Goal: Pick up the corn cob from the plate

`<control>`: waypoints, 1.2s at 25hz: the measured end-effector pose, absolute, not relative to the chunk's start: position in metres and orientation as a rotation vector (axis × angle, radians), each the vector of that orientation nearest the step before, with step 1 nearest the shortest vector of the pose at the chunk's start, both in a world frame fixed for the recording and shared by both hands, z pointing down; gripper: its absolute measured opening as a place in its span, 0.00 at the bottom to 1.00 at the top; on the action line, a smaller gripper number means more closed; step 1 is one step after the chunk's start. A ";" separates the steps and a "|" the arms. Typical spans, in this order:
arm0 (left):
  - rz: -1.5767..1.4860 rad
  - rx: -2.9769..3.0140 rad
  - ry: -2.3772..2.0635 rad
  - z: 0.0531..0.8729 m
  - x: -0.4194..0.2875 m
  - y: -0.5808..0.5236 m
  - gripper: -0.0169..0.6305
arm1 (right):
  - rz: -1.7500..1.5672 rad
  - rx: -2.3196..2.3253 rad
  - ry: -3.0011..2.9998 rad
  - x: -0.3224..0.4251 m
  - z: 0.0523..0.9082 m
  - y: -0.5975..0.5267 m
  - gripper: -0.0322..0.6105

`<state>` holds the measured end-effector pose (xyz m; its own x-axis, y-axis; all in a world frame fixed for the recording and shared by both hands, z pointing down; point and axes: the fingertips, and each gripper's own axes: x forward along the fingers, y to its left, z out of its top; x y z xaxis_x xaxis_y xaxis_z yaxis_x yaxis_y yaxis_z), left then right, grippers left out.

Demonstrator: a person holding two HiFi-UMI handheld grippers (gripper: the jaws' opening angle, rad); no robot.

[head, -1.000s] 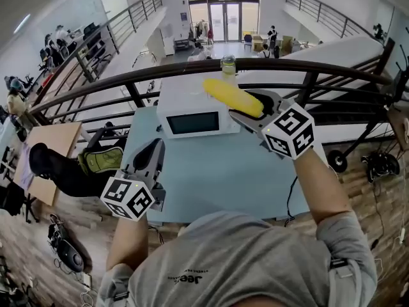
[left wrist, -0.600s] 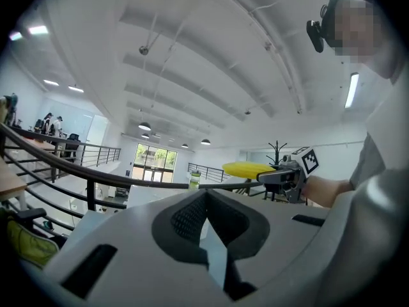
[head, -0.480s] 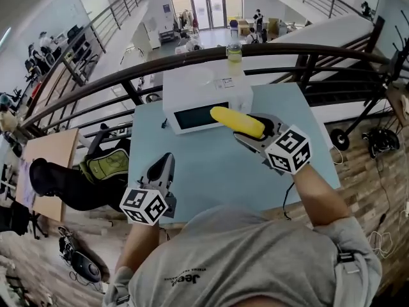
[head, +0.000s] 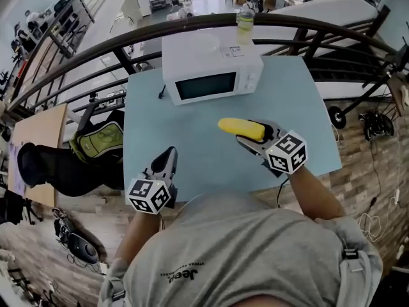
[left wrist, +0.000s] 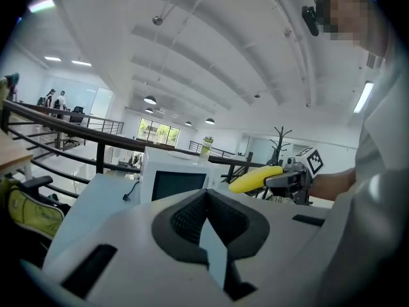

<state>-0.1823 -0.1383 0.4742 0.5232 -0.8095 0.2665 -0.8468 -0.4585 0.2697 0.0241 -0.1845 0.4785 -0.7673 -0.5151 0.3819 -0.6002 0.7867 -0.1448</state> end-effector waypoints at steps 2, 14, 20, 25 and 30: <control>0.149 2.377 -1.362 0.486 -0.182 -0.137 0.04 | 0.412 0.840 -2.646 0.023 0.494 -0.183 0.45; 0.156 2.306 -1.391 0.508 -0.171 -0.138 0.04 | 0.489 0.750 -2.606 0.020 0.534 -0.187 0.45; 0.152 2.305 -1.400 0.505 -0.166 -0.145 0.04 | 0.466 0.731 -2.611 0.022 0.530 -0.191 0.45; 0.156 2.318 -1.399 0.501 -0.162 -0.150 0.04 | 0.465 0.732 -2.617 0.026 0.528 -0.194 0.45; 0.156 2.325 -1.401 0.499 -0.162 -0.151 0.04 | 0.455 0.731 -2.616 0.028 0.529 -0.192 0.45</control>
<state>-0.1619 -0.1508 0.4989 0.4863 -0.8188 0.3052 -0.8658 -0.4043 0.2948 0.0282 -0.1919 0.5286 -0.7902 -0.4232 0.4432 -0.5481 0.8116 -0.2023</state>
